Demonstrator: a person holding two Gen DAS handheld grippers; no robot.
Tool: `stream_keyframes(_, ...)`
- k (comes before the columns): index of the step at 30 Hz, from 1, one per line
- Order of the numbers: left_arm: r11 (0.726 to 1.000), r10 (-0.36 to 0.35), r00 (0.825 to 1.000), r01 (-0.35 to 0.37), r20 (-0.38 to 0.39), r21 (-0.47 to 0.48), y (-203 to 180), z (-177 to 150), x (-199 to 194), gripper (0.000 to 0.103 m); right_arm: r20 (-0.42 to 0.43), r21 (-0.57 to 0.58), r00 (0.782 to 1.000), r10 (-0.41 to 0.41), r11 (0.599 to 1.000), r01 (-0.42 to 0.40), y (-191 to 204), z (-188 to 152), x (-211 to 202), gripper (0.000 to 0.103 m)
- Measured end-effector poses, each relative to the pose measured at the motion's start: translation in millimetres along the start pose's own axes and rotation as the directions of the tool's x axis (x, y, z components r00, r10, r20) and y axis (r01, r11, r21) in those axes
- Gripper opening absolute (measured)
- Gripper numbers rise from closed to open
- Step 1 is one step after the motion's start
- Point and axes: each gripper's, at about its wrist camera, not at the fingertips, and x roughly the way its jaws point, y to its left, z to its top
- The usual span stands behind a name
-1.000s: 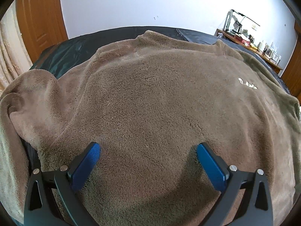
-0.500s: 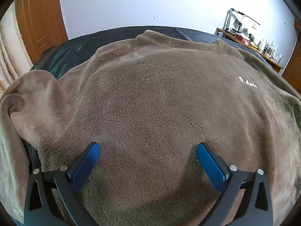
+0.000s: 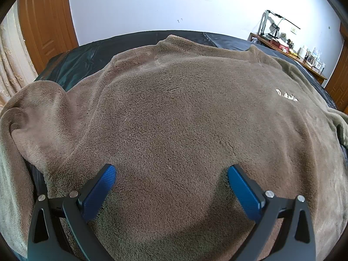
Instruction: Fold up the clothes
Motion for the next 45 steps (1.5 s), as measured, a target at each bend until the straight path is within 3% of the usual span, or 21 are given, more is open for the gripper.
stream_keyframes(3, 1.0, -0.008, 1.0, 0.008, 0.0, -0.006, 1, 1, -1, 0.103, 0.042, -0.049, 0.99, 0.136, 0.99, -0.133, 25, -3, -17, 0.074)
stream_keyframes(6, 0.999, -0.038, 0.999, 0.038, -0.004, -0.027, 6, 2, -3, 0.103, 0.059, -0.199, 0.973, 0.223, 0.958, -0.208, 66, -3, -30, 0.074)
stream_keyframes(10, 0.995, -0.091, 0.996, 0.091, -0.014, -0.041, 15, 7, -13, 0.103, 0.049, -0.403, 0.982, 0.182, 0.903, -0.148, 125, 2, -16, 0.074)
stream_keyframes(14, 1.0, -0.013, 1.0, 0.014, 0.012, -0.025, 25, 11, -24, 0.103, -0.001, -0.469, 0.988, 0.154, 0.873, -0.137, 158, 8, 24, 0.074)
stream_keyframes(18, 0.997, 0.056, 0.998, -0.055, 0.024, -0.047, 41, 15, -24, 0.103, 0.01, -0.366, 0.994, 0.11, 0.925, -0.099, 144, 29, 41, 0.074)
stream_keyframes(21, 0.992, 0.105, 0.994, -0.104, 0.009, -0.069, 55, 15, -15, 0.103, -0.063, -0.162, 0.998, 0.03, 0.986, -0.04, 92, 38, 77, 0.074)
stream_keyframes(23, 0.99, 0.105, 0.994, -0.106, -0.022, -0.093, 64, 12, -4, 0.103, -0.133, -0.072, 0.991, -0.036, 0.997, 0.026, 58, 33, 104, 0.073)
stream_keyframes(25, 0.99, 0.094, 0.994, -0.099, -0.049, -0.105, 70, 10, 7, 0.103, -0.185, -0.006, 0.983, -0.001, 1.0, -0.001, 37, 25, 119, 0.073)
stream_keyframes(27, 0.991, 0.097, 0.994, -0.101, -0.044, -0.092, 68, 10, 8, 0.103, -0.182, 0.009, 0.983, 0.027, 1.0, -0.025, 31, 23, 112, 0.073)
stream_keyframes(30, 0.992, 0.094, 0.995, -0.097, -0.038, -0.085, 68, 10, 8, 0.103, -0.188, -0.106, 0.982, -0.004, 0.994, -0.016, 44, 23, 106, 0.074)
stream_keyframes(32, 0.993, 0.081, 0.996, -0.084, -0.034, -0.086, 70, 9, 7, 0.103, -0.205, -0.107, 0.979, 0.01, 0.994, -0.032, 41, 25, 102, 0.074)
stream_keyframes(37, 0.994, 0.071, 0.997, -0.073, -0.027, -0.081, 69, 9, 3, 0.103, -0.172, -0.065, 0.971, 0.165, 0.982, -0.179, 40, 24, 58, 0.074)
stream_keyframes(40, 0.995, 0.069, 0.997, -0.071, -0.023, -0.076, 67, 10, 1, 0.103, -0.141, -0.137, 0.962, 0.234, 0.958, -0.252, 63, 27, 21, 0.074)
stream_keyframes(42, 0.995, 0.068, 0.997, -0.069, -0.021, -0.072, 65, 10, -1, 0.103, -0.119, -0.182, 0.935, 0.335, 0.918, -0.353, 90, 31, 3, 0.075)
stream_keyframes(45, 0.995, 0.079, 0.997, -0.08, -0.018, -0.061, 63, 9, -1, 0.103, -0.116, -0.254, 0.87, 0.479, 0.833, -0.492, 133, 39, -19, 0.075)
